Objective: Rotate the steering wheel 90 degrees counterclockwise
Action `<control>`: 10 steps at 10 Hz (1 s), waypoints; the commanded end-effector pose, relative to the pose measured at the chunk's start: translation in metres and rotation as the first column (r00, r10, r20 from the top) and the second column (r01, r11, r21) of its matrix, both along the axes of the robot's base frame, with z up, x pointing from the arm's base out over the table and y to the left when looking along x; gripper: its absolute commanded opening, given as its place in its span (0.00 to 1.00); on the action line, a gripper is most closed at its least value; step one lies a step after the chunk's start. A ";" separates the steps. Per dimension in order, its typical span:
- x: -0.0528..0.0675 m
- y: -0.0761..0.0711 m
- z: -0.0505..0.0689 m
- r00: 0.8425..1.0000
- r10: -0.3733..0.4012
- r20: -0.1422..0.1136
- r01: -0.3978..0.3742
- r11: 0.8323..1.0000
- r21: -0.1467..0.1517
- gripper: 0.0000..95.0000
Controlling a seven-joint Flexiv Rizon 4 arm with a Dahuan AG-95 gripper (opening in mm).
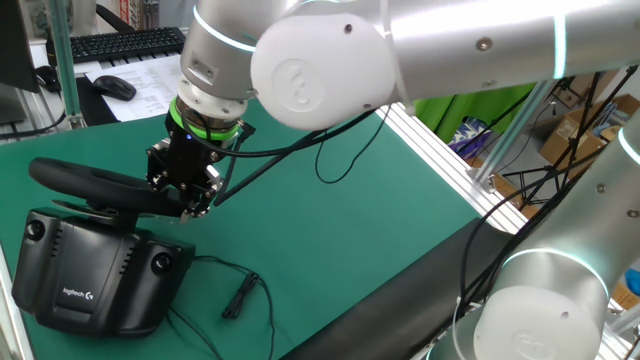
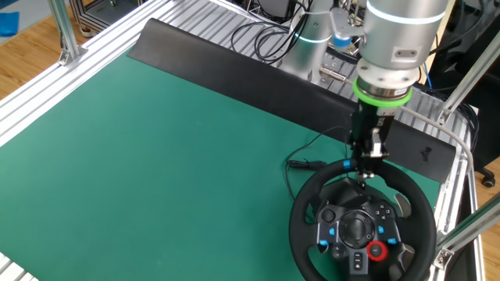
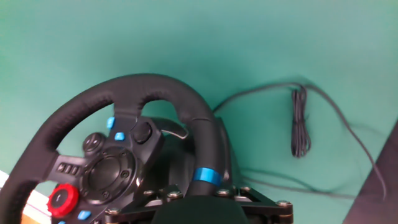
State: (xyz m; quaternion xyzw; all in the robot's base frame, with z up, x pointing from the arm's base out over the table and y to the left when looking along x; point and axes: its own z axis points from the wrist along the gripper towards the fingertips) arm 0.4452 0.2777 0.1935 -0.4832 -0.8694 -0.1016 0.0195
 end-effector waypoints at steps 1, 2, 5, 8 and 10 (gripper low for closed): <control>0.004 -0.004 -0.004 1.000 0.022 0.002 -0.022 1.000 -0.001 0.00; 0.004 -0.004 -0.004 1.000 0.021 0.001 -0.021 1.000 -0.001 0.00; 0.004 -0.004 -0.003 1.000 0.023 -0.001 -0.023 1.000 -0.004 0.20; 0.004 -0.004 -0.003 1.000 0.023 -0.001 -0.023 1.000 -0.004 0.20; 0.004 -0.004 -0.003 1.000 0.023 -0.001 -0.023 1.000 -0.004 0.20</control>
